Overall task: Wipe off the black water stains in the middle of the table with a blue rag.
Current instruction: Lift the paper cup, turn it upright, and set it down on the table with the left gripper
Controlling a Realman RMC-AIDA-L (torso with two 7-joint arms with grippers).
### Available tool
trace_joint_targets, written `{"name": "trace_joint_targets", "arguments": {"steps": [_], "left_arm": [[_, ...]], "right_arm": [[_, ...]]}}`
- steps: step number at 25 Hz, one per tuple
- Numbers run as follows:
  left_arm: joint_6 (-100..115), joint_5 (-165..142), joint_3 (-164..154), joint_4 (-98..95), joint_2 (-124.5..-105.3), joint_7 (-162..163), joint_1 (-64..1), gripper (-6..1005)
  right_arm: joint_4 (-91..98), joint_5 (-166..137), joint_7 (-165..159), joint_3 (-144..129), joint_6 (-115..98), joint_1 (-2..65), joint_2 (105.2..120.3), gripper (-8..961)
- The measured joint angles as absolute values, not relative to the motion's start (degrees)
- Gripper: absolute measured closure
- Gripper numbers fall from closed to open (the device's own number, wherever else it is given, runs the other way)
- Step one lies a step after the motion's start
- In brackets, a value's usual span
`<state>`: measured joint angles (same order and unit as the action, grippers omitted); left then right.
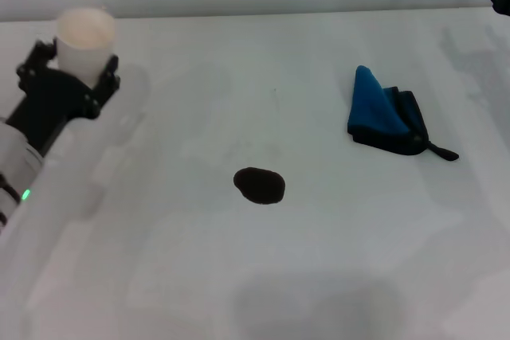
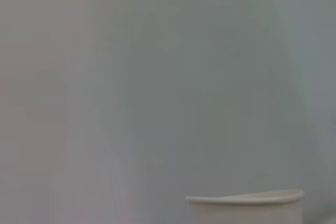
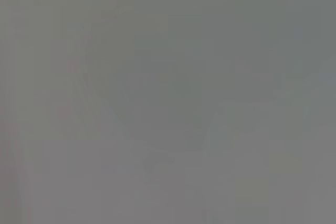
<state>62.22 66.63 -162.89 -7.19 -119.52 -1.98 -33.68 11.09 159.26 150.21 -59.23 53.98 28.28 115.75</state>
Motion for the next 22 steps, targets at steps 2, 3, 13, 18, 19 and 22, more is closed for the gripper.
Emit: {"name": "trace_joint_targets", "arguments": {"steps": [2,3,13,18,19,22], "left_arm": [[58.9,66.8,-162.9,-8.2,-119.54,-2.6,-33.7,247],[57.9,67.1,-162.9,-8.5,-119.55,-2.6,-33.8,247],[52.7,67.8,-162.9,-9.8,-119.72,-0.2,-33.9,244],[50.3,67.7,-162.9,-10.8,-119.84,-0.1,-33.3,243],[50.3,67.6,-162.9,-10.8,-119.87,-0.1,-33.2,243],[50.2,67.5,-162.9,-11.1,-119.91,-0.1,-32.6,242]], "right_arm": [[11.1,159.2,150.2,-59.2,54.0,28.4,115.75,101],[11.1,159.2,150.2,-59.2,54.0,28.4,115.75,101],[10.8,159.2,150.2,-59.3,54.0,27.7,115.75,101],[10.7,159.2,149.6,-59.3,54.6,27.4,115.75,101],[10.7,159.2,149.2,-59.3,54.7,27.3,115.75,101],[10.7,159.2,148.7,-59.4,54.7,27.2,115.76,101]]}}
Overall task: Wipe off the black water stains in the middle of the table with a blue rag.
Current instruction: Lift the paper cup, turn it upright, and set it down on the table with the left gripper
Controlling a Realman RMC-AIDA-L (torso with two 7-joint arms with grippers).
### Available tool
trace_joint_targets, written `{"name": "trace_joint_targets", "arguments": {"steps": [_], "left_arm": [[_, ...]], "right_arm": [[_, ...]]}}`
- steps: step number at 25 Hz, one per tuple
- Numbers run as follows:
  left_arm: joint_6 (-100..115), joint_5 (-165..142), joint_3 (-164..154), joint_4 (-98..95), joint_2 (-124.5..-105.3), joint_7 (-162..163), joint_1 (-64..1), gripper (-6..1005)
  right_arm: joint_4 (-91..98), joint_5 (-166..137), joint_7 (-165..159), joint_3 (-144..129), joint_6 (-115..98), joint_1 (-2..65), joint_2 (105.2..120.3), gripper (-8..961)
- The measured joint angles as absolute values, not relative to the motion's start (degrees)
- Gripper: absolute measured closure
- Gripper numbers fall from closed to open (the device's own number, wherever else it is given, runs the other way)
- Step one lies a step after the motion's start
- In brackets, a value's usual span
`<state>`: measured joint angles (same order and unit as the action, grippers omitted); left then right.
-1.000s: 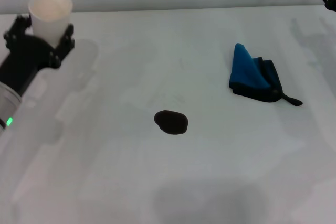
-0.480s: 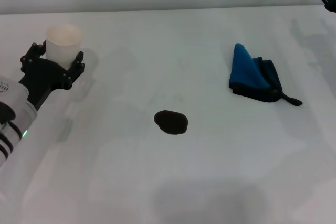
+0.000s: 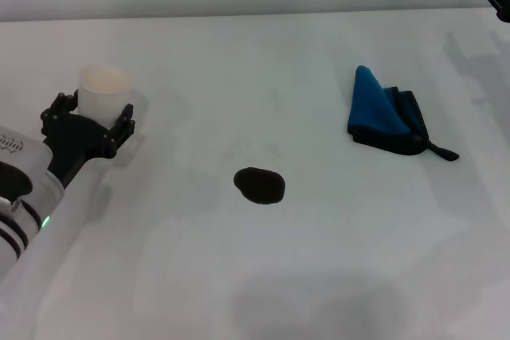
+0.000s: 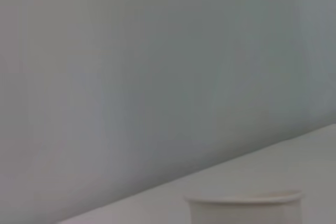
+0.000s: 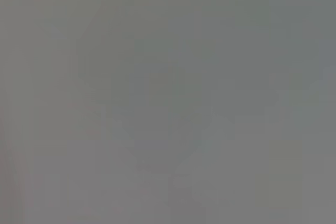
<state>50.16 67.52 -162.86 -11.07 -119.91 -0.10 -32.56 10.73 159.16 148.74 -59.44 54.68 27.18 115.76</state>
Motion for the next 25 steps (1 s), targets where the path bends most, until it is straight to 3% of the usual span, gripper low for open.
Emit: {"name": "trace_joint_targets", "arguments": {"steps": [16,25], "left_arm": [[47.5,65.9,-162.9,-12.3,-119.88,-2.1,-30.7,227],[48.6,63.9,-162.9,-14.0,-119.71,-2.7,-28.6,135]], "right_arm": [[11.0,159.3,148.7,-59.3,54.8,27.5,115.93,101],[11.1,159.3,148.3,-59.3,54.8,27.6,116.02,101]]}}
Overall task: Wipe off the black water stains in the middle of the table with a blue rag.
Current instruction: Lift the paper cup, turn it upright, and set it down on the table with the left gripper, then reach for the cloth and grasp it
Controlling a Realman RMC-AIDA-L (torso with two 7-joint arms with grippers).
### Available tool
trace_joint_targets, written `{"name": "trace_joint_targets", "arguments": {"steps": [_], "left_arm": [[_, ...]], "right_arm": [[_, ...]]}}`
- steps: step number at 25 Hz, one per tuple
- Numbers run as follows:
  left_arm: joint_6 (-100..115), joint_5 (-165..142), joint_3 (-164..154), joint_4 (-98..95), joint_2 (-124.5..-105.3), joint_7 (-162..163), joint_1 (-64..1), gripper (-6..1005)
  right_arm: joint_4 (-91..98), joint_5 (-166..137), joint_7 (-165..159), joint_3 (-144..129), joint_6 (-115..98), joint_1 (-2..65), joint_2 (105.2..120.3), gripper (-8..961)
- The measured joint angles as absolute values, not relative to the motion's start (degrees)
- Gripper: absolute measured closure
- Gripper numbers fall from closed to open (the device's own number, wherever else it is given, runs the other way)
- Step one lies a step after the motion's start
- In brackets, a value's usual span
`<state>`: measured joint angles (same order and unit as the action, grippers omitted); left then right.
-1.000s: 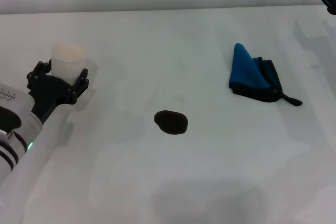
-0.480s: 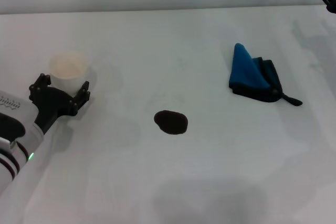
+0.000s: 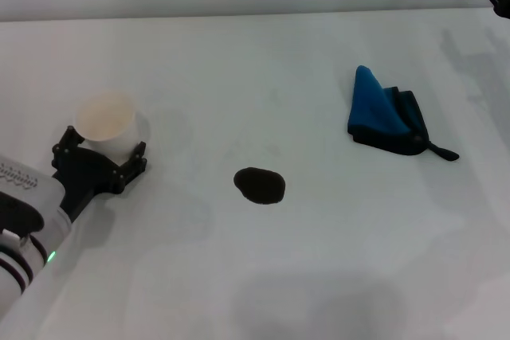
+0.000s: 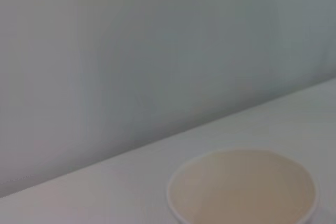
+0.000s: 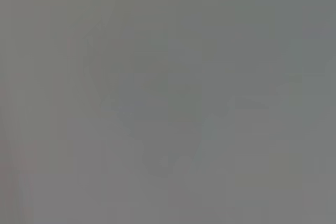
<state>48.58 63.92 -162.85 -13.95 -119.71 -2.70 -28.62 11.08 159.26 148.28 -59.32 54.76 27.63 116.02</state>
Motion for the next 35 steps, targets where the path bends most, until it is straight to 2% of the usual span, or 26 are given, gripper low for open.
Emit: {"name": "trace_joint_targets", "arguments": {"steps": [29,35], "left_arm": [[60.3,63.2,-162.9,-17.3,-119.55,1.4,-18.2,121],[64.6,64.7,-162.9,-21.2,-119.69,2.7,-13.4,121]], "right_arm": [[10.9,159.1,146.7,-59.9,54.8,28.0,115.96,102],[11.3,158.6,141.9,-61.9,56.1,28.0,115.60,102]]}}
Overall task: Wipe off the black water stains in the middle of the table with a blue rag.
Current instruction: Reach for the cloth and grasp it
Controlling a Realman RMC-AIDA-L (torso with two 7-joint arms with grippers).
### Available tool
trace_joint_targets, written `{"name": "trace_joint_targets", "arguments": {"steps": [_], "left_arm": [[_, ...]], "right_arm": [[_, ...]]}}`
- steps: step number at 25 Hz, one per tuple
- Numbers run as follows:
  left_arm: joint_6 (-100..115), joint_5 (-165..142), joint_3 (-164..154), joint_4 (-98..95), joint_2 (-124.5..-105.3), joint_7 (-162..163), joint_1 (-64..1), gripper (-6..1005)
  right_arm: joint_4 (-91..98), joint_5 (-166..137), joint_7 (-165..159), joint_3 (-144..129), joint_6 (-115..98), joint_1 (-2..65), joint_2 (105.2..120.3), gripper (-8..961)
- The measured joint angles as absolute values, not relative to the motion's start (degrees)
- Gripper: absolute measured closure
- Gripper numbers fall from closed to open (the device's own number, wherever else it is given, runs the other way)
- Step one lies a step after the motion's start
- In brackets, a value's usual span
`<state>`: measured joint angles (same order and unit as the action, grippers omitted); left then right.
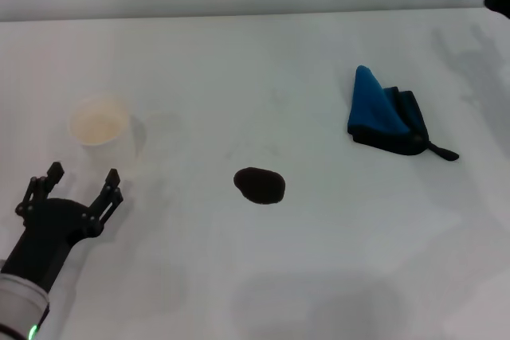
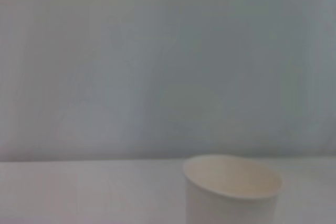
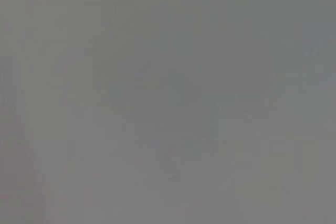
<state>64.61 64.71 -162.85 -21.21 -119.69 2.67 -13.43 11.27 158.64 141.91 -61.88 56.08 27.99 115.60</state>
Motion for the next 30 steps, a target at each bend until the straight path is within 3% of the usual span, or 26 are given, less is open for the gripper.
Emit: {"name": "trace_joint_targets", "arguments": {"steps": [10,17,20,24,28,30], "left_arm": [[66.0,66.4,-162.8,-20.4,-119.33,12.9,-12.0,122],[66.8,68.6,-161.8,-17.1,-119.17,23.3,-12.9,123],[67.2,68.7,-161.3,-16.1,-119.23,25.5,-13.3,123],[67.8,68.7,-159.2,-16.0,-119.30,26.0,-13.6,123],[67.9,68.7,-157.7,-16.1,-119.35,26.0,-13.7,123],[67.9,68.7,-157.7,-16.2,-119.36,26.0,-14.3,123]], "right_arm": [[30.8,130.9,114.4,-75.0,50.1,27.5,110.37,102],[36.8,95.7,75.9,-74.6,48.7,36.1,105.90,104],[40.3,80.4,62.3,-74.4,48.9,38.2,105.12,104],[50.8,59.5,48.3,-71.8,52.2,38.2,106.39,105],[62.6,40.3,36.8,-68.8,60.5,38.1,109.79,107],[67.4,30.1,32.3,-68.5,66.2,38.5,112.20,108]]}}
